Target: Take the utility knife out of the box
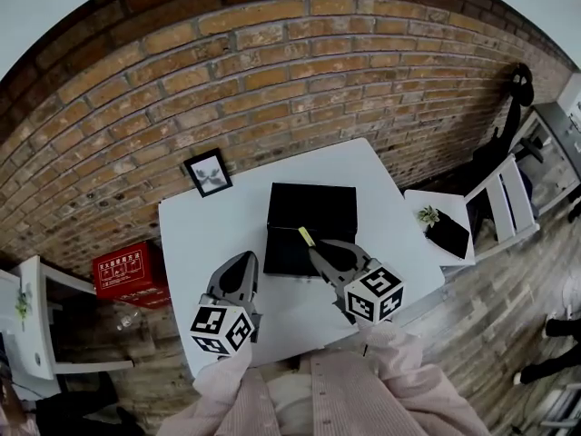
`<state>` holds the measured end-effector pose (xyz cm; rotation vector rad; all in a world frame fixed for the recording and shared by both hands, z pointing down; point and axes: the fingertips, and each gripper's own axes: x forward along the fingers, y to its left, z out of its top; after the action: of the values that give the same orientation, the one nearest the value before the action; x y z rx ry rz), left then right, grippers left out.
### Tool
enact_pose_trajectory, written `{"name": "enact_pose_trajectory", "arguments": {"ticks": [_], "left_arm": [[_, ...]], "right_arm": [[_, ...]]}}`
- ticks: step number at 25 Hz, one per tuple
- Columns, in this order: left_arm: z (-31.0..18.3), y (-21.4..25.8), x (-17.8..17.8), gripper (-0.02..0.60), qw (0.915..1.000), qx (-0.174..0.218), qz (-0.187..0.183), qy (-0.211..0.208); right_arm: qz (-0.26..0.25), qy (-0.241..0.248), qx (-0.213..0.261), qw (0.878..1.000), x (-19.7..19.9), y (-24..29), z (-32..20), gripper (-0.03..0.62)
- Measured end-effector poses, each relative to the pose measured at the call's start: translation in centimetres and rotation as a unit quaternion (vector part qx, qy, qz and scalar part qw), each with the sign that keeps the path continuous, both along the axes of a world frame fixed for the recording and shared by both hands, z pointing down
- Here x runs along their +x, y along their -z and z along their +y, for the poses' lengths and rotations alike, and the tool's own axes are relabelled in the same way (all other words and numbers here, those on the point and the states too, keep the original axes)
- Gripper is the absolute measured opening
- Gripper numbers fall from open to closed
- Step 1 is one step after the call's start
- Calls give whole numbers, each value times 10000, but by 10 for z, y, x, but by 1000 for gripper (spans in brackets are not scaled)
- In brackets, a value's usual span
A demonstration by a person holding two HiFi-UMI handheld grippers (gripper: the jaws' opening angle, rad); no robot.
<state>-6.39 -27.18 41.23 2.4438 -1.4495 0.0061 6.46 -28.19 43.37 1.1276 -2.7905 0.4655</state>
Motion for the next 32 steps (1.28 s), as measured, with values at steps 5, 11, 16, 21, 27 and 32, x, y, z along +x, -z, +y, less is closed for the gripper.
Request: {"name": "enact_pose_trajectory", "arguments": {"ticks": [5, 11, 16, 21, 27, 32], "left_arm": [[-1, 15, -7, -8, 9998, 188, -3, 71], [1, 35, -15, -8, 9988, 448, -148, 122], [1, 57, -23, -8, 9970, 685, -270, 227], [3, 78, -30, -8, 9945, 955, -275, 318], [8, 89, -41, -8, 9921, 1126, -257, 484], [10, 92, -46, -8, 9911, 1173, -243, 572]], "right_arm": [[-430, -274, 393, 9979, 11, 25, 3, 63], [-756, -647, 822, 9916, 28, 48, 7, 63], [-946, -944, 1134, 9845, 42, 71, 10, 63], [-1076, -1200, 1427, 9766, 56, 89, 13, 63], [-1132, -1410, 1648, 9696, 69, 104, 19, 63], [-1076, -1473, 1737, 9678, 74, 107, 22, 63]]}}
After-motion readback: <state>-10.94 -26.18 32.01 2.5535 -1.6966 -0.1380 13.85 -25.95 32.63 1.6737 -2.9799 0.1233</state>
